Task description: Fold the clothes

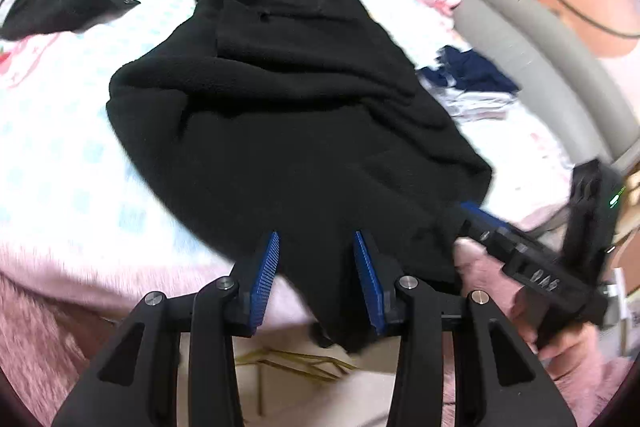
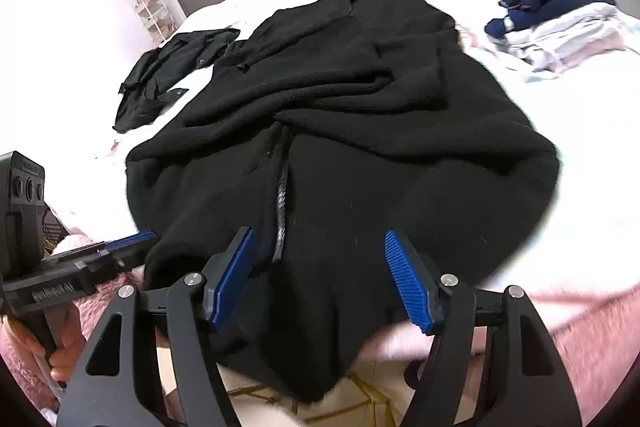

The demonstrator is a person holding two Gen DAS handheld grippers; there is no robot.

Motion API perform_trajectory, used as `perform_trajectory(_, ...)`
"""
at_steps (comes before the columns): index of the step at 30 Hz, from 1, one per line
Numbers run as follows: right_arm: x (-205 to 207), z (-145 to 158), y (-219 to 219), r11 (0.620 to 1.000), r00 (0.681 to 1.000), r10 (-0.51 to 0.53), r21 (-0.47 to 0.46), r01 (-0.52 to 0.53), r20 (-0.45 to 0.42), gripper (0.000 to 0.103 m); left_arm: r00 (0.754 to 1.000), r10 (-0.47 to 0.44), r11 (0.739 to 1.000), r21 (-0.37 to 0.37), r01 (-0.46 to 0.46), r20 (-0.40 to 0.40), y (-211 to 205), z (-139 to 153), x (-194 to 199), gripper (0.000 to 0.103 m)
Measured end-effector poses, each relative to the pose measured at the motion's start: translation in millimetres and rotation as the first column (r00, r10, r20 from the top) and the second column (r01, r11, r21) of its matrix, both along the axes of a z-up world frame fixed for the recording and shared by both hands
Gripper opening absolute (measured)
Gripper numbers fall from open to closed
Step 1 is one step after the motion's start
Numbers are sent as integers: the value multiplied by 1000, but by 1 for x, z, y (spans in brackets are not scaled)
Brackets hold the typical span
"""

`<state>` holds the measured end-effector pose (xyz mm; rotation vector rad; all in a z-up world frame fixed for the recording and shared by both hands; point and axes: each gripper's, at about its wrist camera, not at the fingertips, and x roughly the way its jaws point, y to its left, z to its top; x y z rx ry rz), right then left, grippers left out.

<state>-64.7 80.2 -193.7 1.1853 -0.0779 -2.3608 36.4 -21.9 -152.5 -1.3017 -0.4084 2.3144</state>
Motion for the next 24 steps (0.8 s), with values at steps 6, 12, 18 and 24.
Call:
perform_trajectory(6, 26, -8, 3, 996, 996, -2, 86, -6, 90, 68, 988, -118, 992, -35, 122, 101, 23, -14, 10, 45)
perform_trajectory(12, 25, -26, -4, 990, 985, 36, 127, -58, 170, 70, 986, -74, 975, -195, 103, 148, 37, -25, 9, 14)
perform_trajectory(18, 27, -36, -3, 990, 969, 63, 109, -91, 238, 67, 971, -9, 959, -274, 76, 239, 40, -26, 24, 11)
perform_trajectory(24, 31, -31, 2, 991, 971, 62, 99, -87, 229, 67, 970, -58, 970, -216, 110, 236, 40, -21, 27, 13)
